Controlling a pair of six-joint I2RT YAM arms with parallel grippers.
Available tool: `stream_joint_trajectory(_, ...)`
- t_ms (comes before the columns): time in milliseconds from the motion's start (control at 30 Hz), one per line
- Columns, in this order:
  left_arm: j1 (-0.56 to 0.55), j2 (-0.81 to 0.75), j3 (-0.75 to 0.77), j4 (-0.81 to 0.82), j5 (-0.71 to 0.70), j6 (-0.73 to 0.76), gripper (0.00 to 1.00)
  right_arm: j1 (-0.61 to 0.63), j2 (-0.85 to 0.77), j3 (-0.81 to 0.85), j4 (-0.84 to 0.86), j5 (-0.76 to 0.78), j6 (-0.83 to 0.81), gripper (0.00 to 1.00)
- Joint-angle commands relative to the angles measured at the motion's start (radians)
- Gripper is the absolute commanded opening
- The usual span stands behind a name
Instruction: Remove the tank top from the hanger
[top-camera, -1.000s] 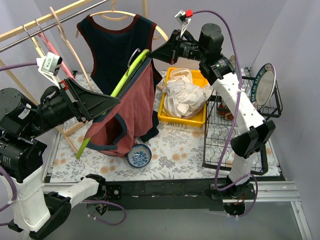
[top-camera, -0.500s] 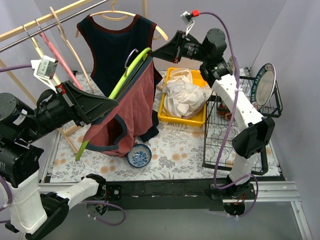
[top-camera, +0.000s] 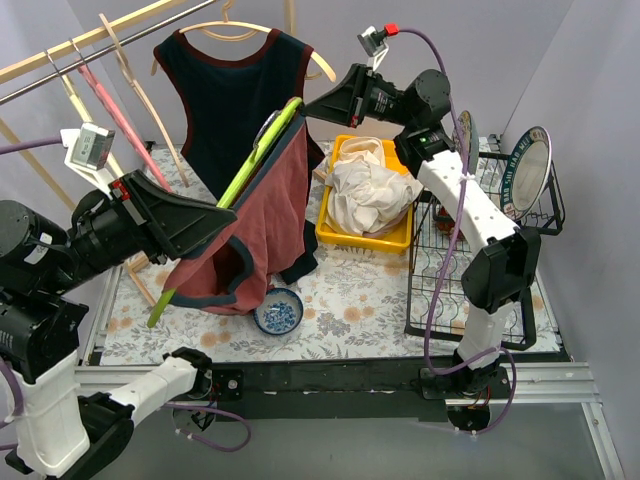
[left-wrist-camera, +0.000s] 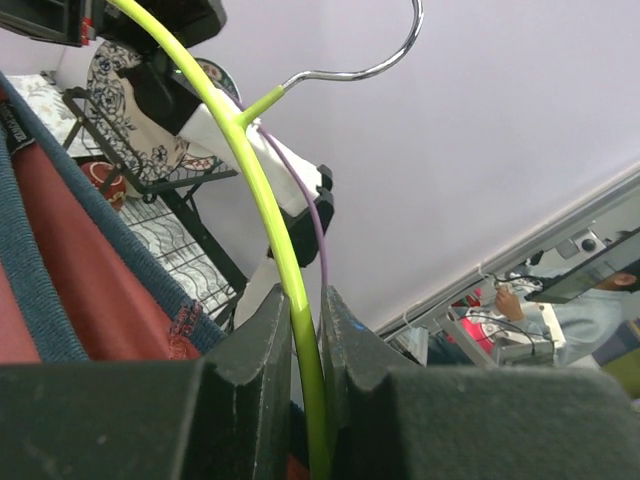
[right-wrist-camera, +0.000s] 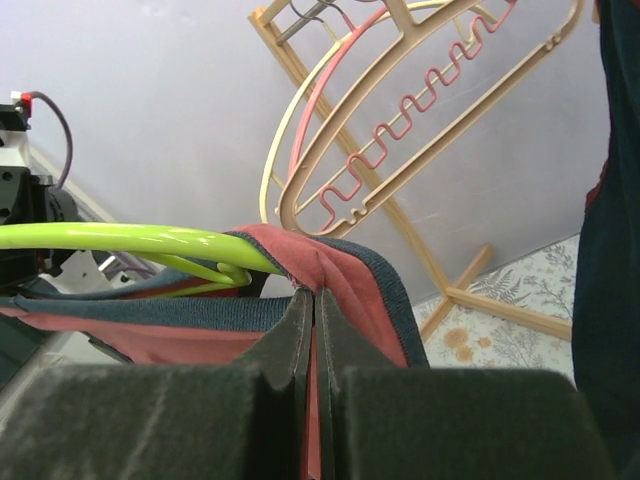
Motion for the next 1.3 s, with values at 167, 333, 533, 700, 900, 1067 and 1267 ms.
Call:
stream_joint_trajectory(167, -0.012, -0.069, -0.065, 0.687, 0.348, -0.138, 0.00, -0.017, 0.165, 0.172, -0.191, -0.114, -0.040, 0.01)
stream_joint_trajectory(333, -0.012, -0.031, 0.016, 0.608, 0.361, -0.170, 0.00, -0.043, 0.151, 0.139, -0.198, 0.000, -0.082, 0.01)
stream_joint_trajectory(533, -0.012, -0.050, -0.089, 0.703, 0.401, -0.285, 0.00, -0.043, 0.137, 0.120, 0.166, 0.064, 0.099, 0.01)
stream_joint_trajectory(700, -0.012, -0.066, -0.140, 0.886, 0.416, -0.428, 0.00, -0.045, 0.335, 0.342, 0.333, 0.041, 0.354, 0.01)
stream_joint_trajectory(900, -0.012, -0.040, -0.083, 0.700, 0.389, -0.353, 0.00, -0.040, 0.243, 0.263, 0.022, 0.116, 0.121, 0.01)
stream_joint_trajectory(1067, -0.012, -0.023, -0.085, 0.437, 0.283, -0.170, 0.00, -0.038, 0.021, 0.073, -0.159, 0.233, -0.087, 0.01)
stream_joint_trajectory(1267, -0.012, -0.052, -0.131, 0.449, 0.143, -0.091, 0.00, -0.037, -0.096, 0.060, -0.272, 0.244, -0.200, 0.01)
